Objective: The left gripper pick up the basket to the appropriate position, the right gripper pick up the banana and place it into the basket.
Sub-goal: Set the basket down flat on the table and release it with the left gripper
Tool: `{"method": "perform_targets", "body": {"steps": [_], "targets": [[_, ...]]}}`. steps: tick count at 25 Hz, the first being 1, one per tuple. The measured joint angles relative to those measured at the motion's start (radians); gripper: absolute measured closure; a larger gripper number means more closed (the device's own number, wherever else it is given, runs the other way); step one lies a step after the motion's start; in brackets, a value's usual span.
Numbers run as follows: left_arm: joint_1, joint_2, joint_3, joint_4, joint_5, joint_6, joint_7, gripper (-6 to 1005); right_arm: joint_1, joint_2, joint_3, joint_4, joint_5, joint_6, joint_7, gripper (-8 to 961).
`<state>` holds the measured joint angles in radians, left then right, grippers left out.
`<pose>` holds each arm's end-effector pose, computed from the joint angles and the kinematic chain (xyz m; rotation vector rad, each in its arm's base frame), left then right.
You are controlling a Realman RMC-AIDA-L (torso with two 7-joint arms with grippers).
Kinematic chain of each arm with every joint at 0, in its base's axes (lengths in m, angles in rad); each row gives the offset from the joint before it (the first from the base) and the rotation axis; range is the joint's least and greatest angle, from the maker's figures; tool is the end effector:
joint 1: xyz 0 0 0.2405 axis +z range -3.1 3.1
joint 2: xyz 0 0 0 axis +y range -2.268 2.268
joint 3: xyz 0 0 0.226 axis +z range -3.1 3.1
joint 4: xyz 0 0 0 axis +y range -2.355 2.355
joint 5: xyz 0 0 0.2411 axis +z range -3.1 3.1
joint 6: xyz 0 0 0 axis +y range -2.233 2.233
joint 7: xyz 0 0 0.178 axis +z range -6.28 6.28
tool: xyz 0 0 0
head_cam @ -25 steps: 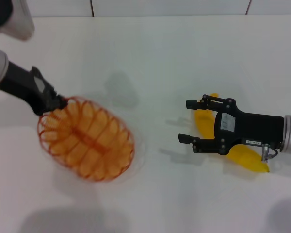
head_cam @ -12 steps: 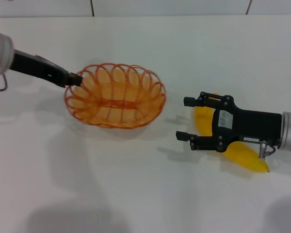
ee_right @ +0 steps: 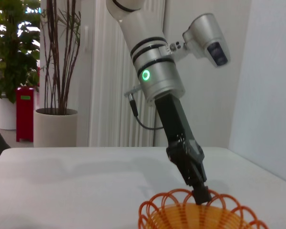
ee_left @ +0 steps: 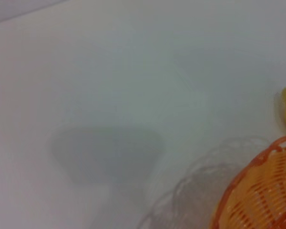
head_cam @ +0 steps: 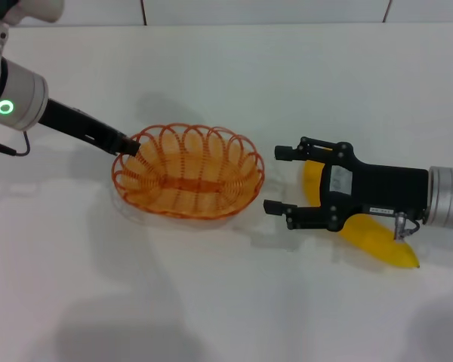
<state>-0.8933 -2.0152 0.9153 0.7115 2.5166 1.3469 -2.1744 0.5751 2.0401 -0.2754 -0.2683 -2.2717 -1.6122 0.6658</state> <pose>-0.1955 0.4387 -0.0181 -2.6647 -1.0031 0.1554 0.2648 0.3118 -0.0521 -2.6880 0.0958 0.7970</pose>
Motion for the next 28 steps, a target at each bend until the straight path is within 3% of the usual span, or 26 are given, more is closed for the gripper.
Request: {"method": "perform_targets", "body": {"steps": [14,28], "targets": [[-0.025,-0.011,0.010,-0.050,0.050,-0.035,-0.008,969,0.006,0.000,-0.001,0.001,0.000,0.000,0.000,128],[-0.027,-0.010,0.010,-0.004,0.051,-0.025,-0.055,935,-0.002,0.000,0.004,0.002,0.000,-0.001,0.000,128]]}}
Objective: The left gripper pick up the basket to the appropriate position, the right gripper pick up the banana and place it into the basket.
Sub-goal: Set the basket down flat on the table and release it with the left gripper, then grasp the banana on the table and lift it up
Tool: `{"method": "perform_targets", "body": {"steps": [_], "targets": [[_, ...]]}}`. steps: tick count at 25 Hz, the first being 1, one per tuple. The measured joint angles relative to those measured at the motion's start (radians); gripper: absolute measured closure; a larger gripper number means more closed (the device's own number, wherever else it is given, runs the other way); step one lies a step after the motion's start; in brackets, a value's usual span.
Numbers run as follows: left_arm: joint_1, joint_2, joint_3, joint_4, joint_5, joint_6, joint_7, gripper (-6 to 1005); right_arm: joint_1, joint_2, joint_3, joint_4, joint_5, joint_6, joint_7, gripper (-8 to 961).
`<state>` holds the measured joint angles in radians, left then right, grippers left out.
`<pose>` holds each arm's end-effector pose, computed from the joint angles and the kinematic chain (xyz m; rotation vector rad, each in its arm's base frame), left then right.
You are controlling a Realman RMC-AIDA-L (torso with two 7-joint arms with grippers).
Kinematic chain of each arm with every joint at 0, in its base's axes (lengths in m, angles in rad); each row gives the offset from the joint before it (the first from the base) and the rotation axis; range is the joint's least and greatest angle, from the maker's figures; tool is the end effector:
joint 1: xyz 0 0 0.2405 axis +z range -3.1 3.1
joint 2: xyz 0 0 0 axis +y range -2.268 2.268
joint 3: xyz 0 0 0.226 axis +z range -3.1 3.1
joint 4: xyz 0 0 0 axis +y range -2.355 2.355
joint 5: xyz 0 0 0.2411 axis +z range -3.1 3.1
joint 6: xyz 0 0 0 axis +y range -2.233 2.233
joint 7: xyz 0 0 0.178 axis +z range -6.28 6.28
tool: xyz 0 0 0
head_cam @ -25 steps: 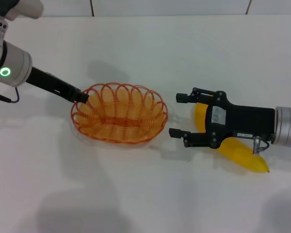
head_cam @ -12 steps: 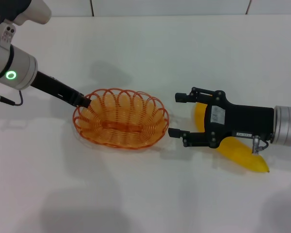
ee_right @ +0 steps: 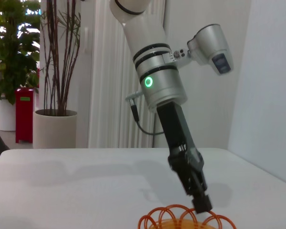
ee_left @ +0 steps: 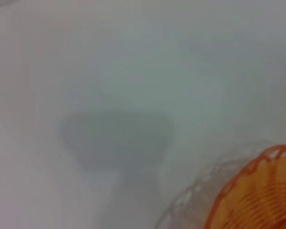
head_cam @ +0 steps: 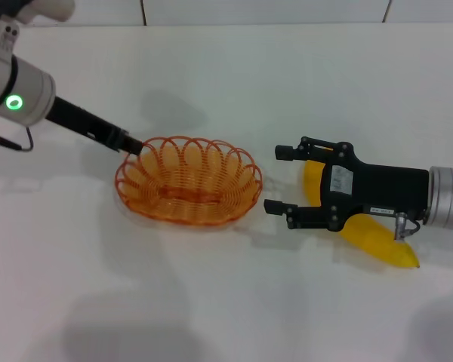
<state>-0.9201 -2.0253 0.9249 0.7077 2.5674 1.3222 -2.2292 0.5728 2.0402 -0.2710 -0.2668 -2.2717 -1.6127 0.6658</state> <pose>-0.1916 0.4438 -0.0217 -2.6285 -1.0146 0.2052 0.2653 0.3113 -0.0519 -2.6835 0.1016 0.8003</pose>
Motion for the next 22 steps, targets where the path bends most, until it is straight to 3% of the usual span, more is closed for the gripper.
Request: {"method": "perform_targets", "body": {"steps": [3,8,11,15,18,21,22], "targets": [[0.008,-0.002,0.000,0.063,-0.001,0.038,-0.013,928,-0.006,0.000,0.001,-0.001,0.000,-0.002,0.000,127],[0.062,-0.004,0.000,0.266,-0.036,0.167,0.001,772,-0.024,-0.002,0.032,-0.008,0.003,-0.011,0.000,127],[0.192,-0.006,0.031,0.448,-0.176,0.251,0.100,648,-0.030,-0.003,0.053,-0.009,0.004,-0.011,0.000,127],[0.454,-0.007,0.123,0.602,-0.407,0.217,0.333,475,-0.040,-0.003,0.071,-0.009,0.005,-0.011,0.000,127],[0.596,-0.008,0.186,0.590,-0.554,0.154,0.588,378,-0.062,-0.003,0.101,-0.011,0.005,-0.012,0.000,128],[0.713,-0.011,0.245,0.512,-0.723,0.089,0.869,280,-0.086,-0.003,0.107,-0.030,0.008,-0.023,0.000,128],[0.751,-0.010,0.263,0.438,-0.804,0.070,0.986,247,-0.096,-0.003,0.108,-0.041,0.010,-0.035,0.001,128]]}}
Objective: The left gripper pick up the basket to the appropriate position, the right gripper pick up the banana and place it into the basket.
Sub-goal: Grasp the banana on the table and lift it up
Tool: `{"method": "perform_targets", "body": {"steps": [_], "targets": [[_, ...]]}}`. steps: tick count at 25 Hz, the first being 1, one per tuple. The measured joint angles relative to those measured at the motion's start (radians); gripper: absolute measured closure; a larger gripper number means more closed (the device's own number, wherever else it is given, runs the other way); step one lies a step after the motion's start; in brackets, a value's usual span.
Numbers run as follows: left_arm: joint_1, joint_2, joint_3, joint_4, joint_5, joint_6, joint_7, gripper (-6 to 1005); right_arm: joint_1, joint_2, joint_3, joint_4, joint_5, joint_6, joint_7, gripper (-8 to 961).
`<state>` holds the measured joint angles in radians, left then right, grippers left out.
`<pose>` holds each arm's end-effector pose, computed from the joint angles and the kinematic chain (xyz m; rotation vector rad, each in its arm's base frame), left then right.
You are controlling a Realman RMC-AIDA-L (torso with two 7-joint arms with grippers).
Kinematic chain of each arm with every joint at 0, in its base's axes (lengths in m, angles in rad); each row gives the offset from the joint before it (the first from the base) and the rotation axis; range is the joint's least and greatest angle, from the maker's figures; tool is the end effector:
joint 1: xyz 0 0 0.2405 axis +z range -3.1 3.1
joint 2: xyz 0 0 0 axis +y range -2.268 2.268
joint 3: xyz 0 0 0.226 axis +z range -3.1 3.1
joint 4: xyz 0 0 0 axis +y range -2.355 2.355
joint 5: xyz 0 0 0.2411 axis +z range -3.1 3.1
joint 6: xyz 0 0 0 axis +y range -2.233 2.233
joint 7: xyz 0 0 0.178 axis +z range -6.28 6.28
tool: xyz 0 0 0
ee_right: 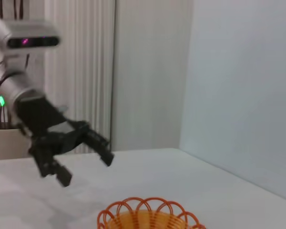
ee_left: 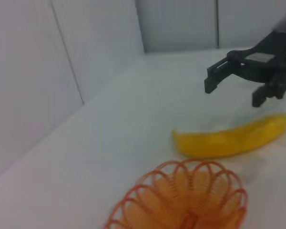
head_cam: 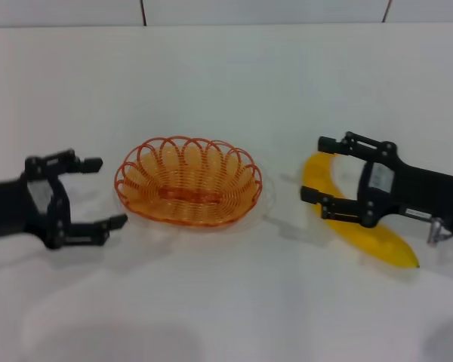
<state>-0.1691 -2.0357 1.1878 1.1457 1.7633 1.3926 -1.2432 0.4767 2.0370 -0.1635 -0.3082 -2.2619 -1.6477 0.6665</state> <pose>-0.2459 0.3279 0.0109 -2.7048 -0.0916 -0.3651 0.2954 0.2973 -0.0280 -2.5373 0.2193 0.8041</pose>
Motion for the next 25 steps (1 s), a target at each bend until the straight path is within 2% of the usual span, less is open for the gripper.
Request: {"method": "perform_targets", "body": {"steps": [1,6,11,14,19,25], "targets": [[0.000,0.000,0.000,0.000,0.000,0.000,0.000,221,-0.011,0.000,0.000,-0.013,0.001,-0.015,0.003,128],[0.015,0.004,-0.019,-0.169,-0.075,-0.001,0.076,91,-0.048,0.002,-0.023,-0.114,-0.022,-0.064,0.092,127],[-0.005,0.006,-0.055,-0.214,-0.094,0.009,0.096,94,-0.030,0.003,-0.064,-0.254,-0.134,-0.054,0.297,128],[-0.025,0.007,-0.059,-0.231,-0.096,0.010,0.098,95,0.010,0.002,-0.066,-0.327,-0.218,-0.053,0.434,128],[-0.054,0.010,-0.080,-0.284,-0.097,0.015,0.111,98,0.085,0.004,-0.067,-0.324,-0.319,-0.018,0.523,129],[-0.066,0.011,-0.080,-0.291,-0.099,0.041,0.118,101,0.097,0.004,-0.073,-0.263,-0.329,0.061,0.554,131]]}}
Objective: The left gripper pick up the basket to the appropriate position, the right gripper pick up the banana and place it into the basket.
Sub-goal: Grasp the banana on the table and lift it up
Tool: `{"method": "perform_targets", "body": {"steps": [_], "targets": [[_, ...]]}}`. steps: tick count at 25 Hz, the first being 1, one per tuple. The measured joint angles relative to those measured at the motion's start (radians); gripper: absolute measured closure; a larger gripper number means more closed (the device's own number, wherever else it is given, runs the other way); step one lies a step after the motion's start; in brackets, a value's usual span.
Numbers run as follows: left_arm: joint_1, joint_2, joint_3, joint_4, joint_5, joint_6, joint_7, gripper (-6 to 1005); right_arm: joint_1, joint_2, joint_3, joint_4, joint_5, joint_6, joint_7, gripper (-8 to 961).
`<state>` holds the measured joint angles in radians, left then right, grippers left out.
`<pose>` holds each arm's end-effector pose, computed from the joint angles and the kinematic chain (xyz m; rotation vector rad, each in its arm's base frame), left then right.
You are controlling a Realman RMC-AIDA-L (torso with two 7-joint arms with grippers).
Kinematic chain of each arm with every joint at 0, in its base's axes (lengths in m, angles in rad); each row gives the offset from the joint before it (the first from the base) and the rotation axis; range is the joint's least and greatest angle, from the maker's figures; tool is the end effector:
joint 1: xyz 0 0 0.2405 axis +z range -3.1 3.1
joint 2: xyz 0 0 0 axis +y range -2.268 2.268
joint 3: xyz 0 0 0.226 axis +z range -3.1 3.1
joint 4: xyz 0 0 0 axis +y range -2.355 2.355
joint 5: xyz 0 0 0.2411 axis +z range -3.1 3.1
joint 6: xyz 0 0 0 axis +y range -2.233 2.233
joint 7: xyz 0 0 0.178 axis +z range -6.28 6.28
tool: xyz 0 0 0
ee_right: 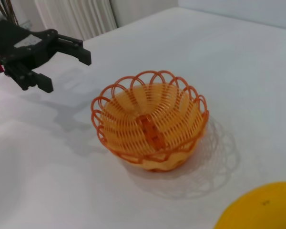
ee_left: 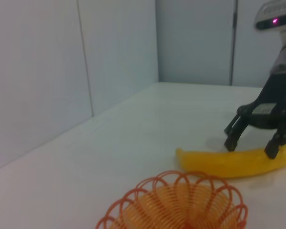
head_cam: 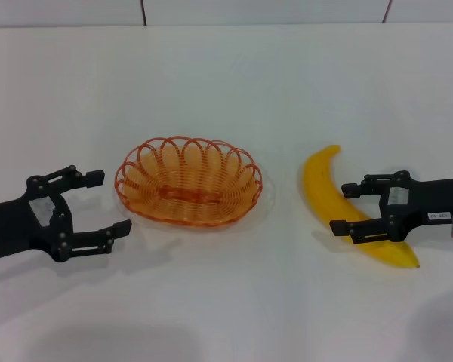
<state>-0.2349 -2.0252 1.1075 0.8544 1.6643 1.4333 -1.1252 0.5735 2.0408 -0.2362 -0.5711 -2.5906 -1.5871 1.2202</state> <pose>-0.2721 0.3200 -0.0057 -2.6788 -0.2471 -0.5490 0.3236 0.3172 -0.0081 -2.7793 0.7119 0.3446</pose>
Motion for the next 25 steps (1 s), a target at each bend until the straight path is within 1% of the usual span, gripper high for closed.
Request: {"method": "perform_targets", "body": {"steps": [7,12,18,21,24,25], "targets": [[-0.002,0.000,-0.008,-0.001,-0.001,0.020,0.000,105,0.007,0.000,-0.016,0.035,-0.001,0.062,0.024,132],[-0.002,-0.001,-0.015,-0.002,-0.002,0.034,0.001,107,0.007,0.001,-0.030,0.043,-0.002,0.109,0.073,190],[-0.001,-0.001,-0.016,-0.002,-0.009,0.042,0.001,110,0.011,0.001,-0.042,0.044,0.003,0.113,0.095,259],[0.003,0.000,-0.026,-0.002,-0.007,0.061,-0.001,112,0.012,-0.001,-0.041,0.033,0.025,0.090,0.094,361],[0.008,0.003,-0.042,-0.002,0.002,0.075,-0.022,113,0.018,-0.003,-0.042,-0.002,0.084,0.034,0.081,464],[0.010,0.004,-0.054,-0.003,0.011,0.078,-0.039,114,0.021,-0.003,-0.042,-0.016,0.109,0.005,0.069,464]]}}
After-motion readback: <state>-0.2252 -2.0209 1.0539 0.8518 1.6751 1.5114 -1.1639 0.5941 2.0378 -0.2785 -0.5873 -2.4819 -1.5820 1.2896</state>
